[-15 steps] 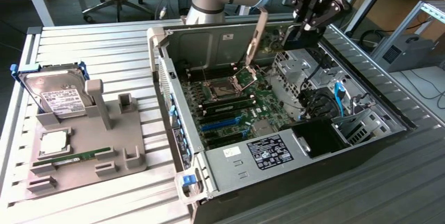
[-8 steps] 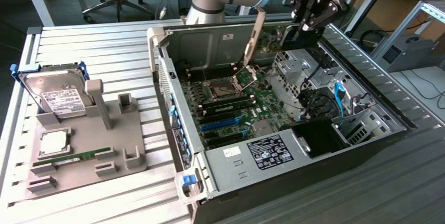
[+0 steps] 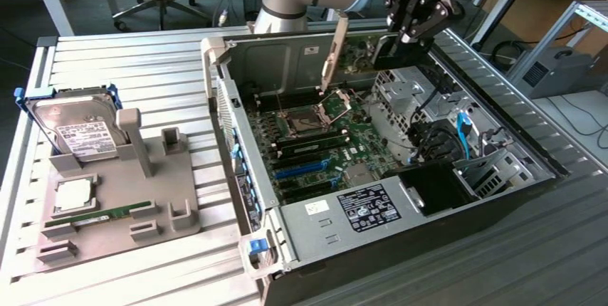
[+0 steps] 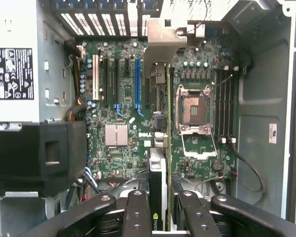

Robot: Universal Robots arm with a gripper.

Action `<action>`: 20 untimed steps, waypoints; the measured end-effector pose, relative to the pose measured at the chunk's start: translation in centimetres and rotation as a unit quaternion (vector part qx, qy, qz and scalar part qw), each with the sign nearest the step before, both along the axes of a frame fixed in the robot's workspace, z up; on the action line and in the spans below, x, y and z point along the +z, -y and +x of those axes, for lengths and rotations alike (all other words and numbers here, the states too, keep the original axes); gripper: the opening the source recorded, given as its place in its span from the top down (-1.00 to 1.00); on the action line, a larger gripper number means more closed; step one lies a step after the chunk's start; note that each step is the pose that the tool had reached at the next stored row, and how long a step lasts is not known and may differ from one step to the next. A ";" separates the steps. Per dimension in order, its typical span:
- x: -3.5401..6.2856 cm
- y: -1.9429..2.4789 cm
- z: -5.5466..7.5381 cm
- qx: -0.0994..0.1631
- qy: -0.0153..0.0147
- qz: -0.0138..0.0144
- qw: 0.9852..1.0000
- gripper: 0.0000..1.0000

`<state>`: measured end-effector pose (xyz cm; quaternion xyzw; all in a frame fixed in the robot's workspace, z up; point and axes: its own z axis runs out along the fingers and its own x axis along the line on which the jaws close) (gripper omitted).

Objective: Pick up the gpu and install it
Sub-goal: 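Insert the gpu into the slot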

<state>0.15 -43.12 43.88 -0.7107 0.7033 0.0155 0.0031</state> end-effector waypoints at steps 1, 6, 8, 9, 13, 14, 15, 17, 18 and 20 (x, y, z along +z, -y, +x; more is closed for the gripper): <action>0.00 0.00 -0.2 0.000 0.000 0.000 1.000 0.47; 0.00 -0.03 -1.3 -0.003 0.000 0.000 1.000 0.47; 0.00 -0.03 -1.5 -0.007 0.000 0.000 1.000 0.47; -0.01 -0.03 -1.6 -0.010 0.000 0.000 1.000 0.47; -0.09 -0.03 -1.9 -0.014 0.000 0.000 1.000 0.47; -0.14 -0.03 -2.0 -0.014 0.000 0.000 1.000 0.47; -0.23 -0.02 -2.0 -0.014 0.001 0.000 1.000 0.47; -0.43 -0.02 -2.2 -0.014 0.001 0.000 1.000 0.47; -0.57 -0.02 -2.3 -0.014 0.001 0.000 1.000 0.47; -0.81 -0.03 -2.5 -0.014 0.002 0.000 1.000 0.47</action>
